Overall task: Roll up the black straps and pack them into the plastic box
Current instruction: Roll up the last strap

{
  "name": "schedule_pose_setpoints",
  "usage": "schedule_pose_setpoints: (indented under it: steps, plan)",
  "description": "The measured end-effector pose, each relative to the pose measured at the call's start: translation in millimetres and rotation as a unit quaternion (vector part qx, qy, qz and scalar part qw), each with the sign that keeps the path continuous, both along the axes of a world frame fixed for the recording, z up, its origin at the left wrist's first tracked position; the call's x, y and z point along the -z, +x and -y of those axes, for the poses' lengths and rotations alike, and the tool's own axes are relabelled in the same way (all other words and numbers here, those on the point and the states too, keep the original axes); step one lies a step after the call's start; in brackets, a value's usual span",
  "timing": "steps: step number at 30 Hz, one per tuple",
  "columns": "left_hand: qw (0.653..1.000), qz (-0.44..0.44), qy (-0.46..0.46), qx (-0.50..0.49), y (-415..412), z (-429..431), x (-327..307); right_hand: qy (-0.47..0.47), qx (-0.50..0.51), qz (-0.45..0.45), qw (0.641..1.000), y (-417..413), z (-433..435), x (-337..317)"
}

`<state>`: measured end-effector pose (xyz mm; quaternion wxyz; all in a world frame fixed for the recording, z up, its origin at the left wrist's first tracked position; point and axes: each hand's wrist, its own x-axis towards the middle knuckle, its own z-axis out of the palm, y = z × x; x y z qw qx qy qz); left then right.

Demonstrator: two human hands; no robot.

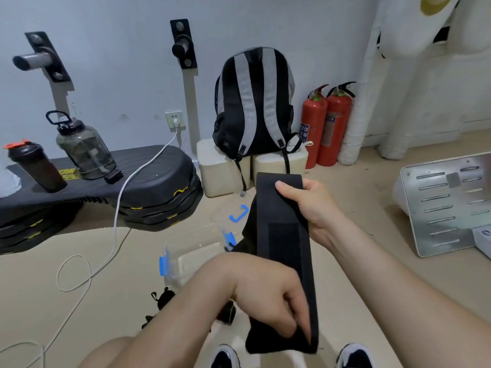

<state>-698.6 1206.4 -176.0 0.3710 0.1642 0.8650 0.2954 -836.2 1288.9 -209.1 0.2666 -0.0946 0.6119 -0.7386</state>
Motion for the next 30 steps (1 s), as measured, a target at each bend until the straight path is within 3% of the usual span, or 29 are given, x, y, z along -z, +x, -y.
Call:
schedule_pose_setpoints:
  steps: [2,3,4,5,6,7,8,10,12,14,15,21,23,26,28,30]
  plan:
    - [0.998,0.019,0.041,-0.047,5,18,-9,0.003,0.006,-0.044,0.999,1,-2,-1]
    - [0.989,-0.014,0.076,-0.127,5,29,-13,0.011,0.002,-0.077,0.997,1,-4,-3]
    - [0.958,-0.075,0.109,-0.253,3,40,-16,0.022,-0.006,-0.114,0.993,2,-6,-5]
    - [0.895,-0.150,0.127,-0.401,-1,50,-17,0.038,-0.024,-0.152,0.987,4,-9,-8]
    - [0.810,-0.208,0.131,-0.532,-7,60,-16,0.057,-0.049,-0.188,0.979,7,-12,-12]
    - [0.749,-0.218,0.133,-0.611,-14,67,-15,0.077,-0.081,-0.220,0.969,12,-15,-15]
    - [0.724,-0.186,0.157,-0.645,-21,71,-12,0.099,-0.117,-0.255,0.955,17,-17,-17]
    - [0.708,-0.119,0.276,-0.639,-30,64,-7,0.165,-0.161,-0.328,0.916,25,-18,-17]
    - [0.656,-0.142,0.392,-0.629,-36,57,-5,0.217,-0.165,-0.382,0.883,27,-17,-12]
    - [0.603,-0.151,0.488,-0.612,-38,56,-8,0.230,-0.168,-0.374,0.883,24,-16,-9]
    - [0.593,-0.146,0.522,-0.595,-38,57,-8,0.236,-0.172,-0.355,0.888,23,-17,-8]
    - [0.622,-0.202,0.560,-0.509,-38,55,-22,0.270,-0.207,-0.294,0.893,22,-23,-13]
    - [0.607,-0.240,0.571,-0.498,-36,61,-26,0.220,-0.196,-0.205,0.933,10,-33,-18]
    - [0.590,-0.270,0.567,-0.507,-29,72,-29,0.053,-0.109,-0.033,0.992,-5,-50,-30]
    - [0.594,-0.259,0.567,-0.508,-23,74,-28,0.029,-0.037,-0.051,0.998,-9,-52,-34]
    - [0.635,-0.245,0.534,-0.501,-18,69,-27,0.068,0.031,-0.132,0.988,-9,-49,-33]
